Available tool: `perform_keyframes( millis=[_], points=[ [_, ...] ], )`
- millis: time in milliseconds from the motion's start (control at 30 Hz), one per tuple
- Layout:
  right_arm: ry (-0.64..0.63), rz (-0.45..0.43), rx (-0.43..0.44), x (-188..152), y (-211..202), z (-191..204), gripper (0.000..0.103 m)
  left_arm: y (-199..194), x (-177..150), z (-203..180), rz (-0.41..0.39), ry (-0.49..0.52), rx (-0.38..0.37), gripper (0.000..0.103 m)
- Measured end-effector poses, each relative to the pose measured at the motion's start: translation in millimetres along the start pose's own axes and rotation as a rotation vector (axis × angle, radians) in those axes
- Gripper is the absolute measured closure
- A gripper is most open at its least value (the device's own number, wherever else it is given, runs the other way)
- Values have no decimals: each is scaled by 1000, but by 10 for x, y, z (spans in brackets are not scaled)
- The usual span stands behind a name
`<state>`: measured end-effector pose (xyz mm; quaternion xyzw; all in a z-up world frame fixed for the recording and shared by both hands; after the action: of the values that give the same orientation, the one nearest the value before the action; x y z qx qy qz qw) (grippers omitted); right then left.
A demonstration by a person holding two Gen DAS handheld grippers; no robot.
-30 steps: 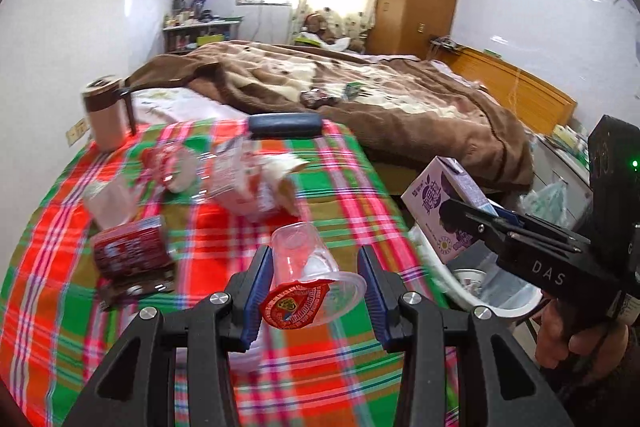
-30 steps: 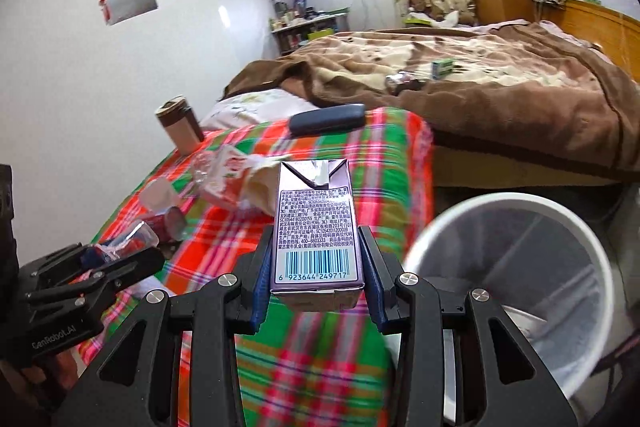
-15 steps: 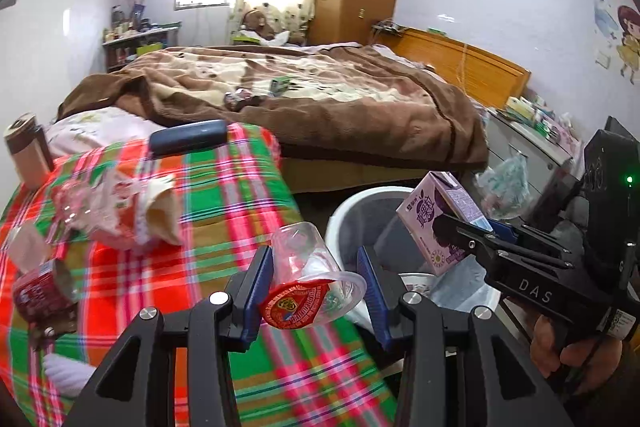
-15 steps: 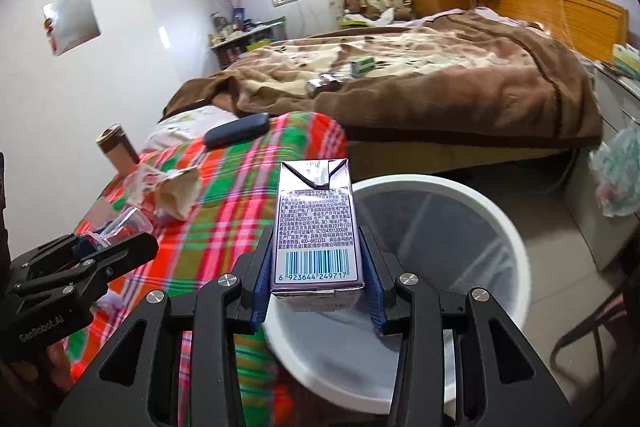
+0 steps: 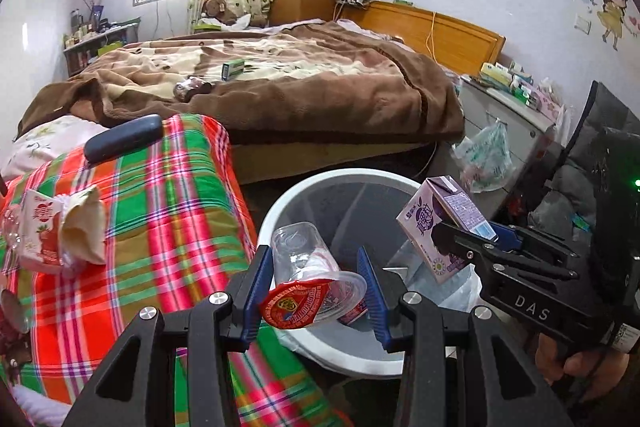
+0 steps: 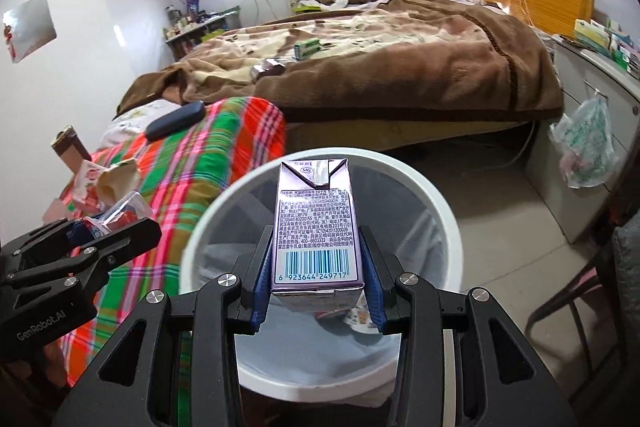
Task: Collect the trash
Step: 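Carry the carton and plastic cup over the wastebasket and release both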
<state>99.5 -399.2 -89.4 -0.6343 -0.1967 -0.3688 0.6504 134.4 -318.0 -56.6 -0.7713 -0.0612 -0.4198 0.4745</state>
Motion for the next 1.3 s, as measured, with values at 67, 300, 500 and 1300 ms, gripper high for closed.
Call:
perform_keyframes(
  millis=[67,300,500,1300],
  points=[
    [-2,9,-14,-27,21,-44,62,40,-7,-48,9,-2,-13,59],
    [12,50,-23,-107,89,-126,55,77,-40,-70,15,-5,-9,37],
    [20,24,-24,-77,27,-126,43,35,-34,3,8,-23,5,26],
    [-31,-24,12,1,-114,289,43,-613,-92,564,-85,-96,91,26]
  ],
)
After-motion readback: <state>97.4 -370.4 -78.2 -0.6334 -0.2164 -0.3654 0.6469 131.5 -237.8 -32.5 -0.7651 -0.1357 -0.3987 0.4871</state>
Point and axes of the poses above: each gripper's, at about its wrist camera, not at the fingertips, and y roughly the way its jaws point, z to its left, x to its top, the point moved 10 cm from there along y, roughly the way its jaws point, and after that the axes turned 6 degrees about -y, right-handed, at the moved point
